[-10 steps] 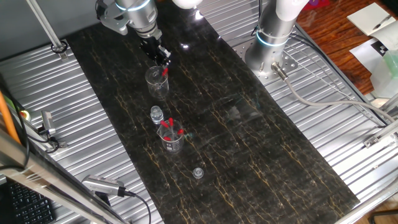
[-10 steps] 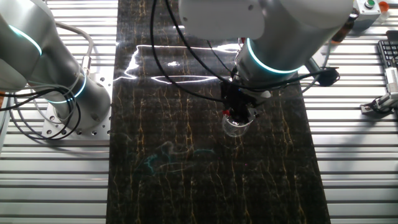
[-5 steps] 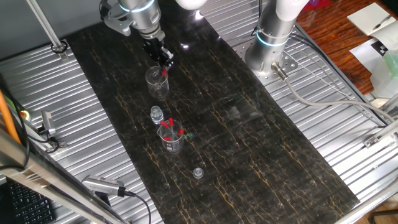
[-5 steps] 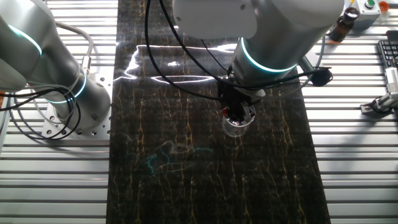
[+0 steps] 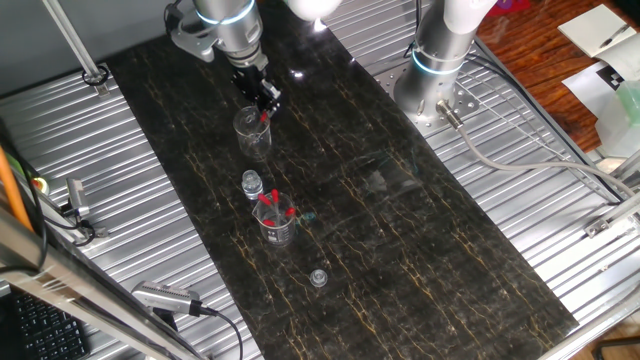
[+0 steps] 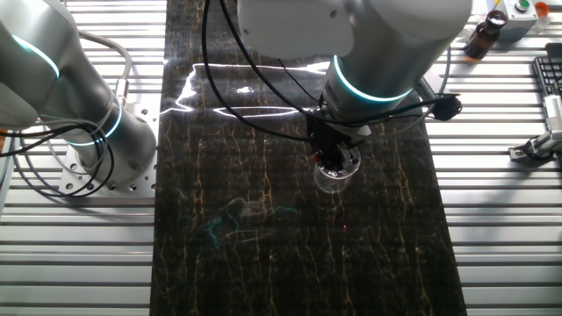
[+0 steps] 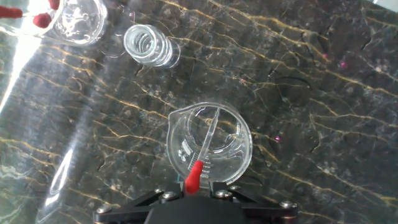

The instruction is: Transfer liquid using a dropper

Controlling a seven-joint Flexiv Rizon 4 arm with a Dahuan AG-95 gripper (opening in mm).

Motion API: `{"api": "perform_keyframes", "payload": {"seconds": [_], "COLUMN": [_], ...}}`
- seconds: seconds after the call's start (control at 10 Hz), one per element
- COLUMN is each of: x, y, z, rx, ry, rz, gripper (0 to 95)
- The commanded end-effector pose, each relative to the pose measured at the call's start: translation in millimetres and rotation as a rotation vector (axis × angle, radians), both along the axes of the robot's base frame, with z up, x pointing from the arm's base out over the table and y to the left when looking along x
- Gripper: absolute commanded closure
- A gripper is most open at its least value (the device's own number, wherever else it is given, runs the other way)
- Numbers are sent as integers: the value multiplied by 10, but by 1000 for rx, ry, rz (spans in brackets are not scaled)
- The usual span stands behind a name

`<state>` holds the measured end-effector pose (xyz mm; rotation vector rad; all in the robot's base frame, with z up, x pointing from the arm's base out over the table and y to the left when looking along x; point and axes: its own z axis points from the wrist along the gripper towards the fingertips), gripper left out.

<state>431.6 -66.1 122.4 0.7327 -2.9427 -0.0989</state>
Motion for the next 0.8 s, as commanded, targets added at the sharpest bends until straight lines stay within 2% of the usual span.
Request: {"api": "perform_keyframes", "payload": {"seconds": [0.1, 0.3, 0.4, 0.8], "x": [0, 2, 3, 5], "y": [3, 3, 4, 4], "z": [-4, -17, -25, -31], "rx": [0, 1, 2, 3], "ry": [0, -3, -7, -9], "rz": [0, -1, 0, -7], "gripper": [760, 760, 950, 950]}}
